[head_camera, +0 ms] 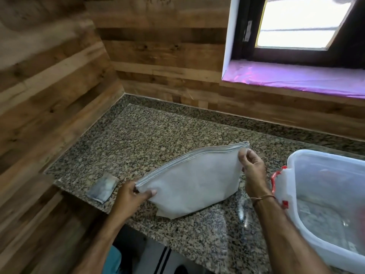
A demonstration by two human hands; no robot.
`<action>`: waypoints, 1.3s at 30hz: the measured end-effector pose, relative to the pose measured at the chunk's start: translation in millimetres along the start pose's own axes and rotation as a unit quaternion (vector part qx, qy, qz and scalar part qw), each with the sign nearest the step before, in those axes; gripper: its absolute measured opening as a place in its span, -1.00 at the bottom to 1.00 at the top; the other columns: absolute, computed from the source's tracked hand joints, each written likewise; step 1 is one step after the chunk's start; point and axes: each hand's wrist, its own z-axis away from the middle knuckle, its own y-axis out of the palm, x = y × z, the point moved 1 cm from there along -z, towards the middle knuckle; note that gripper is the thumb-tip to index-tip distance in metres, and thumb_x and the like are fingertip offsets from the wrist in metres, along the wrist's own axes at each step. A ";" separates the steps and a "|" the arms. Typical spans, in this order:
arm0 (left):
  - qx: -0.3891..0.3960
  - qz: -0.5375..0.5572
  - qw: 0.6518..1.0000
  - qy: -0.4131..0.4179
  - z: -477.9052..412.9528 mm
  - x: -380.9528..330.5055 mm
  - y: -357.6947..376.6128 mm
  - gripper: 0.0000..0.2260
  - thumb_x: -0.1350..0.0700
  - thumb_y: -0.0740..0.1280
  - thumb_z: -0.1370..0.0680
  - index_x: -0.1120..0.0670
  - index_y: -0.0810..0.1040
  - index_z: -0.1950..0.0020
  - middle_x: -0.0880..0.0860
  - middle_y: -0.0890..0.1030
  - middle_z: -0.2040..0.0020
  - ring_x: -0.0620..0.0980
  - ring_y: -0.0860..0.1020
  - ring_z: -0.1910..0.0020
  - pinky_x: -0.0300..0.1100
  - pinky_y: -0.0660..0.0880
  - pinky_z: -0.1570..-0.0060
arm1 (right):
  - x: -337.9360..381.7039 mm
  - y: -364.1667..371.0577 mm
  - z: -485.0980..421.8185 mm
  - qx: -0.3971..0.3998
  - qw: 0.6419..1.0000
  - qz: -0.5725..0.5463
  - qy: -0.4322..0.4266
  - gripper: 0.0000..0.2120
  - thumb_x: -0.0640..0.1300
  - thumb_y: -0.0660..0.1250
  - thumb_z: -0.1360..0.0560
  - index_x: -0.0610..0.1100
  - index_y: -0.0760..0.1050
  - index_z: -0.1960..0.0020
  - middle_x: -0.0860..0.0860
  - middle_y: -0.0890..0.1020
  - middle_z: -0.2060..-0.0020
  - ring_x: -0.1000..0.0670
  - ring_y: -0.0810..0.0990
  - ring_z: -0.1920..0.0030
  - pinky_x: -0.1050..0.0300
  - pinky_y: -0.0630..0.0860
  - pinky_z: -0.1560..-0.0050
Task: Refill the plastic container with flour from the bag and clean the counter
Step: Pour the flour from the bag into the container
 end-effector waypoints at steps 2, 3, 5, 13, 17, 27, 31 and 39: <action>-0.058 0.028 0.998 -0.003 3.5 2.7 6.4 -0.89 0.18 0.58 -0.44 0.08 0.68 0.11 -0.08 0.75 0.22 -0.15 0.70 0.24 -0.05 0.64 0.12 | -1.4 -0.7 -1.6 -0.010 1.000 0.000 0.001 -0.83 -0.05 0.40 -0.53 -0.17 0.63 0.04 0.10 0.70 0.23 0.20 0.60 0.27 0.27 0.56 0.27; -0.080 0.040 0.996 -0.004 3.5 2.9 8.9 -0.85 0.20 0.57 -0.45 0.08 0.62 0.23 -0.09 0.69 0.34 -0.18 0.63 0.36 -0.13 0.55 0.23 | -2.0 -1.4 -3.0 -0.023 1.000 0.000 0.000 -0.82 -0.04 0.42 -0.51 -0.17 0.63 0.07 0.08 0.68 0.24 0.20 0.58 0.28 0.25 0.55 0.26; -0.103 0.057 0.993 0.002 2.9 2.4 10.1 -0.71 0.21 0.53 -0.50 0.11 0.48 0.34 -0.08 0.51 0.46 -0.19 0.45 0.44 -0.25 0.39 0.33 | -5.3 -4.7 -6.0 -0.048 0.999 0.006 -0.003 -0.84 -0.09 0.44 -0.53 -0.20 0.63 0.07 0.04 0.66 0.23 0.22 0.58 0.30 0.23 0.53 0.26; -0.085 0.083 0.993 0.015 -4.6 26.9 8.3 -0.75 0.01 0.41 -0.62 0.10 0.59 0.20 0.16 0.42 0.40 -0.01 0.37 0.38 -0.15 0.31 0.29 | -20.2 -20.9 6.0 -0.023 0.994 0.101 0.037 -0.87 -0.11 0.45 -0.55 -0.18 0.67 0.01 -0.12 0.73 0.10 -0.05 0.67 0.12 0.06 0.66 0.16; -0.077 0.119 0.990 -0.006 -8.6 30.4 6.6 -0.83 -0.06 0.42 -0.61 0.01 0.70 0.01 0.12 0.50 0.32 0.03 0.40 0.36 -0.15 0.38 0.34 | -17.2 -22.3 7.5 -0.028 0.983 0.171 0.059 -0.68 0.01 0.43 -0.56 -0.24 0.59 0.19 -0.15 0.65 0.29 -0.03 0.55 0.27 0.06 0.48 0.25; -0.050 0.272 0.958 -0.072 3.5 15.8 4.8 -0.89 0.17 0.34 -0.65 0.18 0.64 -0.04 0.14 0.71 0.29 -0.07 0.64 0.47 -0.29 0.48 0.54 | -11.6 -8.5 14.8 0.036 0.975 0.022 0.219 -0.66 -0.33 0.03 -0.69 -0.10 0.37 0.20 -0.23 0.71 0.12 -0.02 0.75 0.34 0.21 0.65 0.38; -0.010 0.317 0.942 -0.106 6.0 20.9 5.6 -0.83 0.17 0.32 -0.65 0.24 0.63 -0.14 0.22 0.75 -0.06 0.03 0.77 0.07 -0.26 0.66 0.29 | -12.6 -9.6 20.2 -0.010 0.975 -0.002 0.220 -0.51 0.12 0.02 -0.72 -0.21 0.44 0.15 -0.28 0.68 0.11 -0.03 0.75 0.33 0.11 0.68 0.24; 0.058 0.404 0.890 -0.201 1.4 31.0 -2.1 -0.72 0.09 0.42 -0.54 0.23 0.59 -0.18 0.30 0.71 -0.02 0.04 0.75 0.21 -0.20 0.67 0.38 | -12.8 -16.3 16.7 -0.022 0.958 0.013 0.286 -0.61 0.18 0.43 -0.51 -0.17 0.65 0.05 -0.05 0.67 0.46 0.02 0.61 0.51 0.18 0.62 0.40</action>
